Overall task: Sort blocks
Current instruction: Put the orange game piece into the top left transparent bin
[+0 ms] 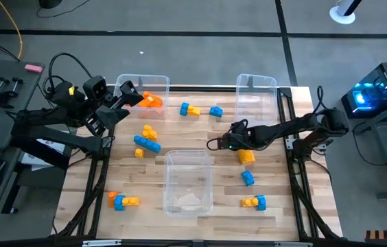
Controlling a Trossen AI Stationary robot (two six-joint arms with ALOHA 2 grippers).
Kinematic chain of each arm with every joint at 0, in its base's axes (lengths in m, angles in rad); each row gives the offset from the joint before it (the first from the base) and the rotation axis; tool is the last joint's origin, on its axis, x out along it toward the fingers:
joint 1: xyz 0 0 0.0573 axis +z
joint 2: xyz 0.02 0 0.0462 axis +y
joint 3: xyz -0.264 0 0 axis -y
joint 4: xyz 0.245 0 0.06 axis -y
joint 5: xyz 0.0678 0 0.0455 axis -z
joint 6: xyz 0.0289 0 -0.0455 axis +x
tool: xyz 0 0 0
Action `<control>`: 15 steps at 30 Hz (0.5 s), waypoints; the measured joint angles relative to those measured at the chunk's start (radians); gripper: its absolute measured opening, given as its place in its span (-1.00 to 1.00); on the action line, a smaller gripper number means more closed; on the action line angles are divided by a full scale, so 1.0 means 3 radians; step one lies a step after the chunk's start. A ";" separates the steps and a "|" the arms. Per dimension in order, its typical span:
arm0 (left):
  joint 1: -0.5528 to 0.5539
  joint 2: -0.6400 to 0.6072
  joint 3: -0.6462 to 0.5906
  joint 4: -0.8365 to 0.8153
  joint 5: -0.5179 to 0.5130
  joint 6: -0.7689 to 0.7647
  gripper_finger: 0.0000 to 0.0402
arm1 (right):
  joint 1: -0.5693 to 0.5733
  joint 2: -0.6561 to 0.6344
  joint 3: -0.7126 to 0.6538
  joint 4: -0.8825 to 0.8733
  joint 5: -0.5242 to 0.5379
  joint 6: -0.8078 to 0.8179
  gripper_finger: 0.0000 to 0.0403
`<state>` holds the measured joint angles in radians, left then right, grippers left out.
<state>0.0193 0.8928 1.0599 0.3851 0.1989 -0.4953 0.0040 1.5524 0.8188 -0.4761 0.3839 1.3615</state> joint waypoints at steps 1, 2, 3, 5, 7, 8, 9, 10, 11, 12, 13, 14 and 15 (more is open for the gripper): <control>-0.0001 0.0000 0.0000 0.0000 0.0000 0.0000 0.38 | -0.0019 0.0000 0.0000 -0.0015 0.0030 -0.0001 -0.97; 0.0000 0.0000 0.0000 -0.0001 0.0000 0.0001 0.38 | -0.0042 0.0000 0.0000 -0.0020 0.0047 -0.0004 -0.98; -0.0001 0.0000 0.0000 -0.0001 -0.0001 0.0001 0.38 | -0.0063 0.0000 0.0000 -0.0018 0.0055 -0.0024 -0.99; -0.0001 0.0000 0.0000 -0.0001 0.0000 0.0004 0.38 | -0.0103 0.0001 0.0000 -0.0020 0.0032 -0.0041 -0.98; 0.0000 0.0000 0.0000 -0.0001 0.0000 0.0004 0.38 | -0.0123 0.0001 0.0000 -0.0026 0.0018 -0.0090 -0.99; 0.0000 0.0000 0.0000 -0.0002 -0.0001 0.0005 0.38 | -0.0125 0.0001 0.0000 -0.0039 0.0013 -0.0107 -0.99; -0.0001 0.0000 0.0000 -0.0003 0.0000 0.0005 0.38 | -0.0127 0.0001 -0.0001 -0.0049 -0.0002 -0.0114 -0.99; -0.0001 0.0000 -0.0001 -0.0003 0.0000 0.0005 0.38 | -0.0130 0.0002 -0.0001 -0.0049 -0.0019 -0.0115 -0.99; -0.0001 0.0000 0.0000 -0.0007 0.0000 0.0005 0.38 | -0.0130 0.0003 -0.0001 -0.0048 -0.0049 -0.0129 -0.99; 0.0000 0.0000 0.0000 -0.0020 0.0000 0.0005 0.38 | -0.0130 0.0003 -0.0001 -0.0048 -0.0072 -0.0173 -0.99; 0.0000 0.0000 0.0000 -0.0039 0.0000 0.0005 0.38 | -0.0130 0.0003 -0.0001 -0.0050 -0.0089 -0.0207 -0.99; 0.0000 0.0000 0.0000 -0.0064 0.0000 0.0005 0.38 | -0.0128 0.0003 -0.0001 -0.0059 -0.0106 -0.0217 -0.99; -0.0001 0.0000 -0.0001 -0.0088 0.0000 0.0006 0.38 | -0.0121 0.0003 -0.0001 -0.0073 -0.0119 -0.0217 -1.00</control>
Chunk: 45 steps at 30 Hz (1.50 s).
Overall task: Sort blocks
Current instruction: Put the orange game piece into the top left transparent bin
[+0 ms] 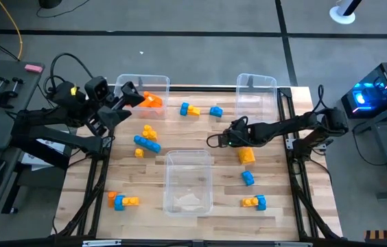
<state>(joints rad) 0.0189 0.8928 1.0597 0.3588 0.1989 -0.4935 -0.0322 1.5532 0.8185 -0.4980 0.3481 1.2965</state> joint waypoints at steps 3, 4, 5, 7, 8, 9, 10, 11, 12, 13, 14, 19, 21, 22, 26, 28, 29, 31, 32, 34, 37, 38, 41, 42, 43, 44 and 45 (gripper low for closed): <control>0.0000 0.0002 -0.0002 -0.0027 0.0000 0.0000 0.38 | 0.0033 0.0000 0.0000 -0.0006 -0.0019 0.0014 -1.00; 0.0000 0.0005 -0.0002 -0.0027 0.0000 0.0000 0.38 | 0.0046 0.0000 0.0000 -0.0007 -0.0033 0.0013 -1.00; 0.0000 0.0006 -0.0002 -0.0033 0.0000 0.0000 0.38 | 0.0059 0.0000 0.0000 -0.0013 -0.0057 0.0014 -1.00; 0.0001 0.0008 -0.0002 -0.0055 0.0000 0.0000 0.38 | 0.0097 0.0000 0.0000 -0.0067 -0.0086 0.0013 -1.00; 0.0001 0.0010 -0.0002 -0.0060 0.0000 -0.0001 0.38 | 0.0118 0.0000 0.0000 -0.0106 -0.0088 0.0013 -1.00; 0.0001 0.0010 -0.0002 -0.0068 0.0000 -0.0001 0.38 | 0.0141 0.0000 0.0000 -0.0158 -0.0092 0.0013 -1.00; 0.0000 0.0009 -0.0002 -0.0068 0.0000 -0.0001 0.38 | 0.0159 0.0000 0.0000 -0.0220 -0.0098 0.0015 -1.00; 0.0001 0.0009 -0.0002 -0.0070 0.0000 -0.0001 0.38 | 0.0177 0.0000 -0.0001 -0.0287 -0.0104 0.0033 -1.00; 0.0000 0.0009 -0.0002 -0.0073 -0.0001 0.0000 0.38 | 0.0195 0.0000 -0.0001 -0.0353 -0.0103 0.0077 -1.00; 0.0000 0.0009 -0.0002 -0.0078 0.0000 0.0000 0.38 | 0.0210 0.0000 -0.0001 -0.0422 -0.0101 0.0133 -1.00; 0.0001 0.0009 -0.0002 -0.0082 0.0000 0.0000 0.38 | 0.0224 0.0000 -0.0001 -0.0483 -0.0093 0.0187 -1.00; 0.0000 0.0008 -0.0002 -0.0083 0.0000 -0.0001 0.38 | 0.0308 0.0000 -0.0001 -0.0586 -0.0118 0.0225 -1.00; 0.0001 0.0008 -0.0002 -0.0084 0.0000 -0.0001 0.38 | 0.0355 0.0000 -0.0001 -0.0599 -0.0200 0.0213 -1.00; 0.0000 0.0008 -0.0002 -0.0084 0.0000 -0.0001 0.38 | 0.0386 0.0000 -0.0001 -0.0624 -0.0229 0.0192 -1.00; 0.0000 0.0006 -0.0002 -0.0084 0.0000 -0.0001 0.38 | 0.0516 -0.0003 0.0000 -0.0870 -0.0310 0.0245 -1.00; 0.0000 0.0006 -0.0002 -0.0085 -0.0001 -0.0001 0.38 | 0.0578 -0.0017 0.0000 -0.0988 -0.0351 0.0349 -1.00; 0.0000 0.0006 -0.0002 -0.0085 -0.0001 -0.0001 0.38 | 0.0605 -0.0031 0.0000 -0.1014 -0.0371 0.0399 -1.00; 0.0000 0.0006 -0.0002 -0.0085 0.0000 -0.0001 0.38 | 0.0652 -0.0082 -0.0003 -0.1014 -0.0375 0.0491 -1.00; 0.0000 0.0006 -0.0002 -0.0085 0.0000 -0.0001 0.38 | 0.0667 -0.0122 -0.0003 -0.1005 -0.0348 0.0559 -1.00; 0.0000 0.0006 -0.0002 -0.0085 -0.0001 -0.0001 0.38 | 0.0687 -0.0205 -0.0003 -0.0994 -0.0232 0.0665 -1.00; 0.0000 0.0006 -0.0002 -0.0085 -0.0001 -0.0002 0.38 | 0.0695 -0.0345 -0.0003 -0.0993 -0.0087 0.0783 -1.00; 0.0000 0.0006 -0.0002 -0.0086 -0.0001 -0.0001 0.38 | 0.0698 -0.0389 -0.0003 -0.0992 -0.0045 0.0808 -1.00; 0.0000 0.0006 -0.0002 -0.0086 0.0000 -0.0001 0.38 | 0.0699 -0.0492 -0.0003 -0.0969 0.0008 0.0871 -1.00; 0.0001 0.0006 -0.0002 -0.0086 -0.0001 -0.0001 0.38 | 0.0699 -0.0502 -0.0003 -0.0961 0.0023 0.0941 -0.99; 0.0000 0.0006 -0.0002 -0.0086 0.0000 -0.0001 0.38 | 0.0699 -0.0502 -0.0003 -0.0964 0.0038 0.1034 -0.98; 0.0000 0.0006 -0.0002 -0.0087 0.0000 -0.0001 0.38 | 0.0699 -0.0499 -0.0003 -0.0967 0.0037 0.1126 -0.96; 0.0001 0.0006 -0.0002 -0.0089 0.0000 -0.0001 0.38 | 0.0699 -0.0481 -0.0001 -0.0965 0.0040 0.1209 -0.92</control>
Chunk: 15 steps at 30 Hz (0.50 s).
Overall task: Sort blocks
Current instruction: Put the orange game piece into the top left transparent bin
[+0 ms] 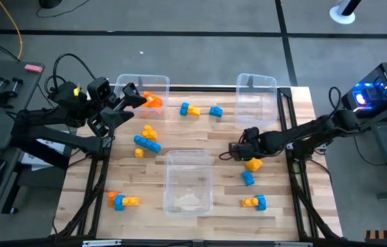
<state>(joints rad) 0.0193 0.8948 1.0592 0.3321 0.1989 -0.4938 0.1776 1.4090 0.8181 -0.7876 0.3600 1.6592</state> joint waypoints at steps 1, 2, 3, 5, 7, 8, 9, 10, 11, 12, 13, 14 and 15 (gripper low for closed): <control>-0.0001 0.0000 0.0000 -0.0003 0.0000 0.0000 0.38 | 0.0000 0.0018 0.0000 -0.0004 -0.0001 0.0080 -0.87; -0.0001 0.0000 0.0000 -0.0010 0.0000 0.0000 0.38 | 0.0000 0.0038 -0.0001 -0.0017 0.0000 0.0167 -0.80; -0.0001 0.0000 0.0000 -0.0017 0.0000 0.0000 0.38 | 0.0000 0.0054 -0.0005 -0.0021 0.0000 0.0244 -0.73; -0.0001 0.0000 0.0000 -0.0030 0.0000 0.0000 0.38 | 0.0000 0.0060 -0.0006 -0.0044 -0.0001 0.0368 -0.55; -0.0001 0.0000 0.0000 -0.0032 0.0000 0.0000 0.38 | 0.0000 0.0060 -0.0006 -0.0051 -0.0001 0.0453 -0.34; -0.0001 0.0000 0.0000 -0.0031 0.0000 0.0000 0.38 | 0.0000 0.0060 -0.0006 -0.0053 -0.0006 0.0495 -0.24; -0.0001 0.0000 0.0000 -0.0031 0.0000 0.0000 0.38 | 0.0000 0.0060 -0.0006 -0.0063 -0.0045 0.0542 -0.14; 0.0000 0.0000 0.0000 -0.0029 0.0000 0.0000 0.38 | -0.0003 0.0060 -0.0006 -0.0082 -0.0112 0.0578 -0.04; 0.0000 0.0000 0.0000 -0.0029 0.0000 0.0000 0.38 | -0.0003 0.0060 -0.0006 -0.0094 -0.0154 0.0589 0.04; 0.0000 0.0000 0.0000 -0.0028 0.0000 0.0000 0.38 | -0.0001 0.0060 -0.0006 -0.0093 -0.0167 0.0591 0.12; -0.0001 0.0000 0.0000 -0.0028 0.0000 0.0000 0.38 | 0.0000 0.0060 -0.0006 -0.0092 -0.0162 0.0590 0.18; -0.0001 0.0000 0.0000 -0.0028 0.0000 0.0000 0.38 | 0.0000 0.0060 -0.0006 -0.0096 -0.0139 0.0590 0.23; 0.0000 0.0000 0.0000 -0.0026 0.0000 0.0000 0.38 | 0.0000 0.0061 -0.0006 -0.0108 -0.0097 0.0605 0.27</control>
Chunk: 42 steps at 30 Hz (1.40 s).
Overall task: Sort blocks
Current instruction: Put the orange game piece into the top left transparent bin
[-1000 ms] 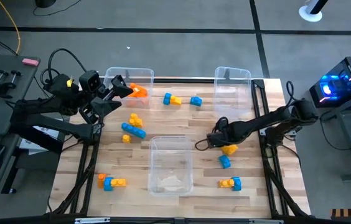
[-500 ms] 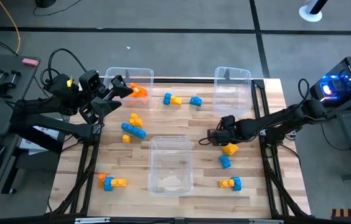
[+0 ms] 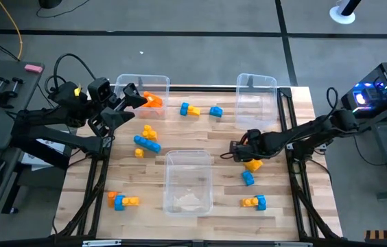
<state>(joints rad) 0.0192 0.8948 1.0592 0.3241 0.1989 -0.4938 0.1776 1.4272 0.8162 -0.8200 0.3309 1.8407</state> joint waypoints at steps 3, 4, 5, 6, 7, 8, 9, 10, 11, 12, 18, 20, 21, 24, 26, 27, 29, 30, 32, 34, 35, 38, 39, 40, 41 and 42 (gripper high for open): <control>0.0000 0.0000 0.0000 0.0000 0.0000 0.0000 0.38 | -0.0070 0.0058 -0.0001 -0.0058 0.0116 0.0174 0.34; -0.0001 0.0000 0.0000 0.0000 0.0000 0.0000 0.38 | -0.0106 0.0095 -0.0001 -0.0052 0.0118 0.0185 0.35; -0.0001 0.0000 0.0000 0.0000 0.0000 -0.0001 0.38 | -0.0142 0.0140 0.0000 -0.0043 0.0093 0.0179 0.35; -0.0001 0.0000 0.0001 -0.0010 0.0000 -0.0002 0.38 | -0.0176 0.0199 0.0000 -0.0042 0.0017 0.0145 0.35; -0.0001 0.0000 0.0001 -0.0023 0.0001 -0.0005 0.38 | -0.0206 0.0269 -0.0001 -0.0037 -0.0062 0.0133 0.35; -0.0001 -0.0001 0.0001 -0.0031 0.0001 -0.0006 0.38 | -0.0223 0.0338 -0.0001 -0.0023 -0.0127 0.0135 0.35; -0.0001 0.0000 0.0001 -0.0041 0.0000 -0.0008 0.38 | -0.0229 0.0404 -0.0001 0.0008 -0.0170 0.0133 0.35; -0.0001 0.0000 0.0001 -0.0043 0.0001 -0.0009 0.38 | -0.0229 0.0468 -0.0001 0.0059 -0.0186 0.0118 0.35; -0.0001 0.0000 0.0001 -0.0043 0.0001 -0.0009 0.38 | -0.0229 0.0531 -0.0001 0.0105 -0.0192 0.0091 0.35; -0.0001 0.0000 0.0001 -0.0043 0.0001 -0.0009 0.38 | -0.0229 0.0592 -0.0001 0.0134 -0.0185 0.0076 0.35; -0.0001 0.0000 0.0001 -0.0043 0.0000 -0.0010 0.38 | -0.0210 0.0748 0.0010 0.0157 -0.0162 -0.0003 0.29; -0.0001 0.0000 0.0001 -0.0043 0.0000 -0.0008 0.38 | -0.0212 0.0747 0.0010 0.0112 -0.0170 -0.0008 0.20; -0.0001 0.0000 0.0001 -0.0044 0.0001 -0.0008 0.38 | -0.0211 0.0747 0.0010 0.0084 -0.0170 -0.0019 0.13; -0.0001 -0.0001 0.0001 -0.0044 0.0000 -0.0008 0.38 | -0.0212 0.0747 0.0009 0.0058 -0.0172 -0.0085 -0.17; -0.0001 0.0000 0.0001 -0.0044 0.0000 -0.0009 0.38 | -0.0211 0.0748 0.0020 0.0047 -0.0172 -0.0180 -0.37; -0.0001 0.0000 0.0001 -0.0045 0.0000 -0.0009 0.38 | -0.0209 0.0753 0.0046 0.0026 -0.0176 -0.0251 -0.36; -0.0001 0.0000 0.0001 -0.0043 0.0000 -0.0009 0.38 | -0.0188 0.0763 0.0143 -0.0028 -0.0180 -0.0451 -0.35; -0.0001 -0.0001 0.0001 -0.0043 0.0000 -0.0009 0.38 | -0.0168 0.0765 0.0219 -0.0056 -0.0148 -0.0556 -0.35; -0.0001 0.0000 0.0001 -0.0043 0.0000 -0.0009 0.38 | -0.0127 0.0764 0.0450 -0.0024 -0.0051 -0.0808 -0.35; -0.0001 0.0000 0.0001 -0.0043 0.0000 -0.0007 0.38 | -0.0069 0.0764 0.0732 0.0018 0.0119 -0.1164 -0.35; -0.0001 0.0000 0.0001 -0.0042 0.0000 -0.0007 0.38 | -0.0041 0.0763 0.0887 0.0068 0.0224 -0.1358 -0.35; -0.0001 0.0000 0.0001 -0.0043 -0.0001 -0.0006 0.38 | -0.0022 0.0761 0.1367 0.0297 0.0546 -0.2010 -0.35; -0.0001 0.0000 0.0001 -0.0043 -0.0001 -0.0006 0.38 | -0.0038 0.0762 0.1507 0.0335 0.0651 -0.2223 -0.35; -0.0001 0.0000 0.0001 -0.0043 -0.0001 -0.0007 0.38 | -0.0070 0.0771 0.1645 0.0349 0.0765 -0.2388 -0.35; -0.0001 0.0000 0.0001 -0.0043 -0.0001 -0.0008 0.38 | -0.0119 0.0782 0.1772 0.0348 0.0884 -0.2512 -0.35; -0.0001 0.0000 0.0001 -0.0043 -0.0001 -0.0008 0.38 | -0.0178 0.0788 0.1882 0.0363 0.0973 -0.2632 -0.35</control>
<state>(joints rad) 0.0189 0.8948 1.0595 0.3111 0.1986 -0.4961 0.1242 1.6635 1.3807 -0.7111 0.6229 1.0510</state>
